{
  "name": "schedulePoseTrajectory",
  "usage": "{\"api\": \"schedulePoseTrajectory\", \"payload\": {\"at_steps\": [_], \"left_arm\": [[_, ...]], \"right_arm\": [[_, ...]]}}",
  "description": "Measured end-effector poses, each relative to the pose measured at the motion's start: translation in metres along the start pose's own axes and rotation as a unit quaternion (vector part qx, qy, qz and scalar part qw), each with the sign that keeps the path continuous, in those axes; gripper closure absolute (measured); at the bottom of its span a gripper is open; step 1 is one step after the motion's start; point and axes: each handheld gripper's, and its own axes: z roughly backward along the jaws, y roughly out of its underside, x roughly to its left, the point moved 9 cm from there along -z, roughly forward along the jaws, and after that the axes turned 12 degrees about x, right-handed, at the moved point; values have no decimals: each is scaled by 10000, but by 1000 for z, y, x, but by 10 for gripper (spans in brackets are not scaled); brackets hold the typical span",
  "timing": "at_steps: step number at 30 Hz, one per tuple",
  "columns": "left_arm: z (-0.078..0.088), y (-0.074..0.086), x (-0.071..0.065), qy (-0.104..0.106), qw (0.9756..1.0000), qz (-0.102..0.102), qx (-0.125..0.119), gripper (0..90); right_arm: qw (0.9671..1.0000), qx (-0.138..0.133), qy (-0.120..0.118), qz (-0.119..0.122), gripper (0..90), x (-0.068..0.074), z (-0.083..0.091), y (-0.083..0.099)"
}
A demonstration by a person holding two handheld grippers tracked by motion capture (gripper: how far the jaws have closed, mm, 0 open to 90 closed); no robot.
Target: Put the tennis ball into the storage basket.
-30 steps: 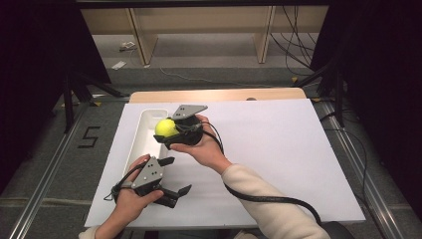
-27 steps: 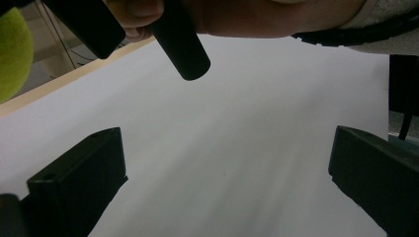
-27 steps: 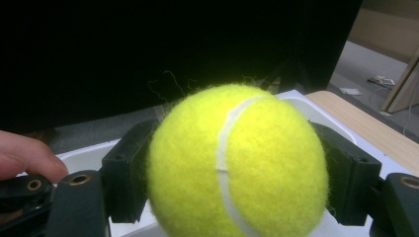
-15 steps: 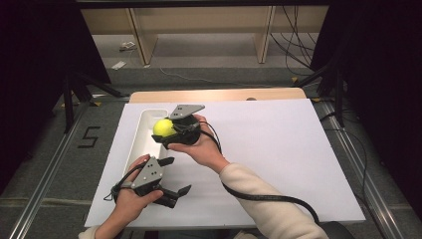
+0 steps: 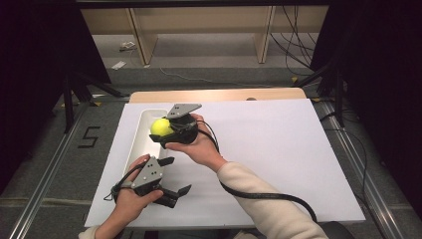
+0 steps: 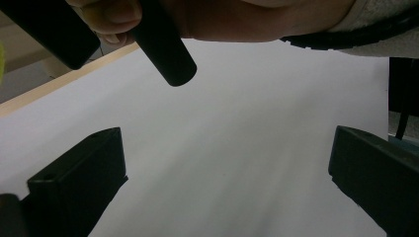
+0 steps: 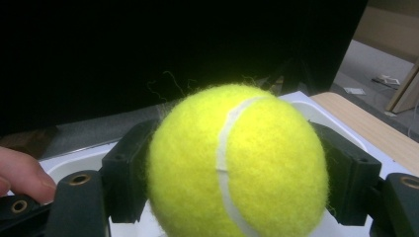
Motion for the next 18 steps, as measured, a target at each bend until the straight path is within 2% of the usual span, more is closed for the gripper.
{"api": "schedulePoseTrajectory", "payload": {"at_steps": [18], "left_arm": [[1, 0, 0, -7, 10000, 2, -13, 6]], "right_arm": [[10000, 29, -39, 14, 265, 0, -6, -4]]}}
